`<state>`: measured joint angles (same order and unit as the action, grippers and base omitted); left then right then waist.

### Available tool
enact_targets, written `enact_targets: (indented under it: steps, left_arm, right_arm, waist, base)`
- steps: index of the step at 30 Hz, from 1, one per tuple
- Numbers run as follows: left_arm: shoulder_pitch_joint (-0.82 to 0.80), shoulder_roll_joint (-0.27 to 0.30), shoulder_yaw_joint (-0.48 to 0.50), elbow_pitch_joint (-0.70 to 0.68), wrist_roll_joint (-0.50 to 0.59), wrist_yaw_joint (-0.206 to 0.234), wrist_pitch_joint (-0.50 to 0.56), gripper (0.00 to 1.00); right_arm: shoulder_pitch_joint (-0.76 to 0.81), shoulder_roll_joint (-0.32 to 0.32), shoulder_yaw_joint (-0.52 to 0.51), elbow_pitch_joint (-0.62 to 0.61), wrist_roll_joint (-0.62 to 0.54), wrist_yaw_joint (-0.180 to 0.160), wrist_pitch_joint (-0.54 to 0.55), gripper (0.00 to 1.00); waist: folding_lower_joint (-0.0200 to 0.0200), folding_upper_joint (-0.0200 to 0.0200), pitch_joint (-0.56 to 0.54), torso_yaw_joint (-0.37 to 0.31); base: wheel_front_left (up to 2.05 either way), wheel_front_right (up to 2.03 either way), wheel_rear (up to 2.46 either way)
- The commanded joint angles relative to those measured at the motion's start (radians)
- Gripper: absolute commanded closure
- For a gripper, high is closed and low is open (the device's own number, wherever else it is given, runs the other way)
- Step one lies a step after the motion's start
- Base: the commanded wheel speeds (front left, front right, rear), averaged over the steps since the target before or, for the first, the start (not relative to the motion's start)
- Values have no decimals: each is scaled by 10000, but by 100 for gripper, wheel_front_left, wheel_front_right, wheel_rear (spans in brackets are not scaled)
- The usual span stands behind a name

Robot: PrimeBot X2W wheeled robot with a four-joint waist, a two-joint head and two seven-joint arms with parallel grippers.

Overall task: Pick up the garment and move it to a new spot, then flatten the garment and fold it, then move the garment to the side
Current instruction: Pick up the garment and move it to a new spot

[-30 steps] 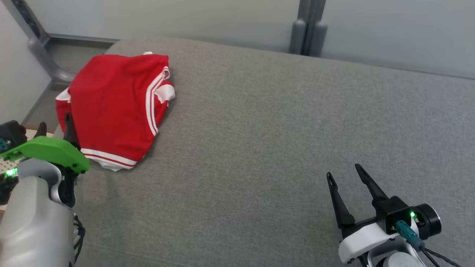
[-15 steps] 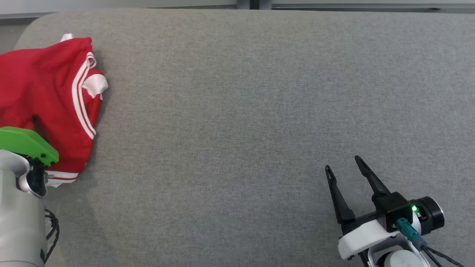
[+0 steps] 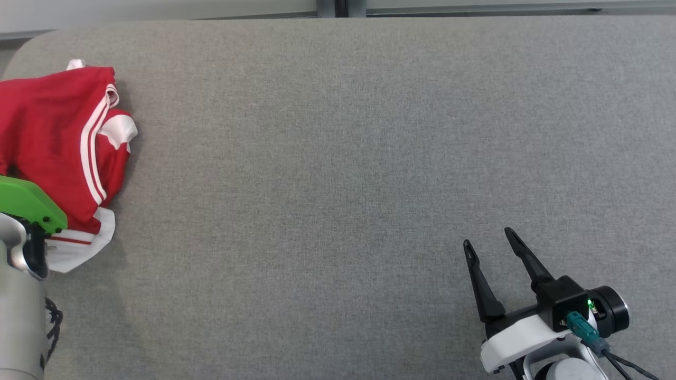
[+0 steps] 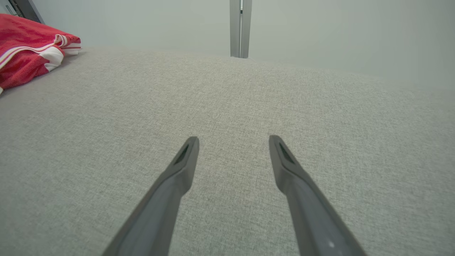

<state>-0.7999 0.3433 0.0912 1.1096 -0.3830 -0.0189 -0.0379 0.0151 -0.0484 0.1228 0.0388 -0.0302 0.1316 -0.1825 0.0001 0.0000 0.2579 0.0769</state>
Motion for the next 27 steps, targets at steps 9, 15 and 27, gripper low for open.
enact_targets:
  steps: [9, 15, 27]
  left_arm:
    - [-771, 674, -623, -1550, 390, -611, 258, 100]
    - [-1026, 429, -1095, -3265, 372, -853, 614, 100]
    - [-119, -1802, -3083, -6865, -271, -1074, 1694, 100]
  right_arm:
    - [108, -36, 70, 870, 831, -17, -460, 0]
    - [230, -36, 190, 1367, 1341, -17, -672, 0]
    - [20, -33, 86, 1650, 1316, -17, -814, 0]
  waist:
    - [-1, 0, -1990, 248]
    - [-1, 0, -3048, -221]
    - [-1, 0, -3563, -2035]
  base:
    - [0, 0, 0]
    - [0, 0, 0]
    - [0, 0, 0]
